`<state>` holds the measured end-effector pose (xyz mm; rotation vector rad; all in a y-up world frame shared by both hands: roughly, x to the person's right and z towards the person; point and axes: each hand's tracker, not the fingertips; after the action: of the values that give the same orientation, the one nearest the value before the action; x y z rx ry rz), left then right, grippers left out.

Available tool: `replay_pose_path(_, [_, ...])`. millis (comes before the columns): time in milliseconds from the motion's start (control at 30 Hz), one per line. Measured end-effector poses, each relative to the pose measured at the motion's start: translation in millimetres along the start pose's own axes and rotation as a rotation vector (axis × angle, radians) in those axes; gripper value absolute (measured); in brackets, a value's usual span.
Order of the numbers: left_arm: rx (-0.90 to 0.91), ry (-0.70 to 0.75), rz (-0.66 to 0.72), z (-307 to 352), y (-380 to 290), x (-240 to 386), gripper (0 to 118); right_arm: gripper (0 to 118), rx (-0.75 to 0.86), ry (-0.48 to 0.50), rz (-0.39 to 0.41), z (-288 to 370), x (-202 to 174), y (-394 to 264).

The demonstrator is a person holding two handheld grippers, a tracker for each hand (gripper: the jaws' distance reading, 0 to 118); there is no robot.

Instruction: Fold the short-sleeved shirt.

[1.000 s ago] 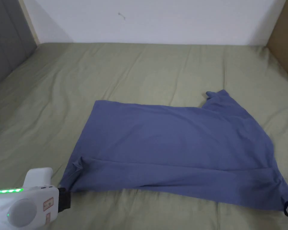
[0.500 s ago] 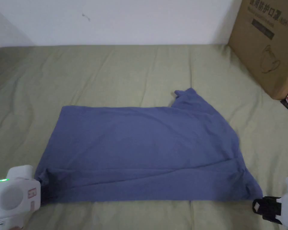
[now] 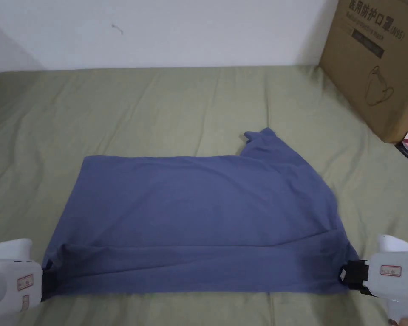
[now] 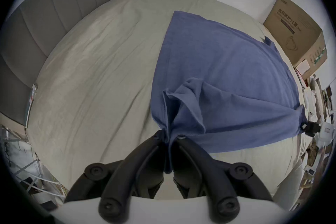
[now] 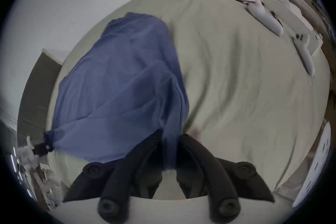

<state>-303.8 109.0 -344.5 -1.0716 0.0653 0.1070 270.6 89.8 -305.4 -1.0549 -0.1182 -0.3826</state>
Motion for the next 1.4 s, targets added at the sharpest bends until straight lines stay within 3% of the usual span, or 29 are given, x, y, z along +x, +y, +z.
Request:
replay_pose_path(133, [0.021, 0.018, -0.019, 20.9, 2.0, -6.7, 6, 11, 0.008, 0.010, 0.037, 20.1, 2.7, 8.6])
replay_pose_path(233, [0.047, 0.109, -0.060, 43.5, -7.0, -17.0, 6, 11, 0.032, 0.017, 0.052, 46.9, 7.2, 5.4])
replay_pose_path(300, [0.043, 0.077, -0.048, 58.2, -20.9, -28.1, 5, 11, 0.034, 0.035, 0.063, 63.2, 11.7, -6.0])
replay_pose_path(400, [0.025, 0.096, -0.082, 67.8, -47.7, -35.6, 5, 11, 0.013, -0.034, 0.137, 68.4, 15.6, -31.5])
replay_pose_path(600, [0.008, 0.027, -0.032, 56.5, -77.4, -41.8, 2, 11, -0.001, 0.015, 0.001, 52.4, 30.8, -48.5])
replay_pose_path(667, [0.083, 0.008, -0.026, 56.8, -72.4, -38.0, 5, 11, -0.001, 0.011, 0.027, 51.4, 25.6, -42.7])
replay_pose_path(700, [0.102, -0.022, -0.037, 55.6, -65.3, -36.1, 22, 11, 0.008, 0.004, 0.033, 51.9, 23.6, -39.8])
replay_pose_path(767, [0.101, -0.016, -0.026, 44.9, -51.3, -33.2, 92, 11, 0.011, 0.011, 0.039, 52.4, 22.5, -33.7])
replay_pose_path(800, [0.100, -0.025, -0.012, 37.8, -43.4, -30.4, 102, 11, 0.017, 0.010, 0.041, 53.4, 21.6, -32.4])
replay_pose_path(833, [0.106, -0.036, -0.003, 28.6, -36.2, -29.1, 102, 11, 0.020, 0.011, 0.046, 54.0, 21.2, -31.7])
replay_pose_path(900, [0.066, -0.064, -0.005, 5.7, -24.7, -28.9, 83, 11, 0.020, 0.013, 0.043, 54.3, 21.6, -32.5])
replay_pose_path(933, [0.009, -0.050, 0.003, -6.5, -23.6, -26.5, 51, 11, 0.018, 0.014, 0.040, 54.1, 22.1, -33.1])
replay_pose_path(967, [-0.036, -0.023, 0.036, -15.3, -22.4, -26.7, 0, 11, 0.015, 0.013, 0.037, 53.6, 22.8, -34.0])
replay_pose_path(1033, [-0.048, -0.045, 0.105, -22.3, -27.4, -33.9, 0, 11, 0.007, 0.018, 0.032, 53.1, 24.6, -37.6])
replay_pose_path(1200, [0.007, -0.045, 0.045, 11.5, -32.3, -28.3, 0, 11, -0.010, 0.013, 0.045, 52.1, 24.1, -39.8])
replay_pose_path(1400, [0.035, -0.062, 0.070, 48.9, -44.3, -35.9, 0, 11, -0.001, 0.041, 0.042, 60.0, 25.9, -36.2])
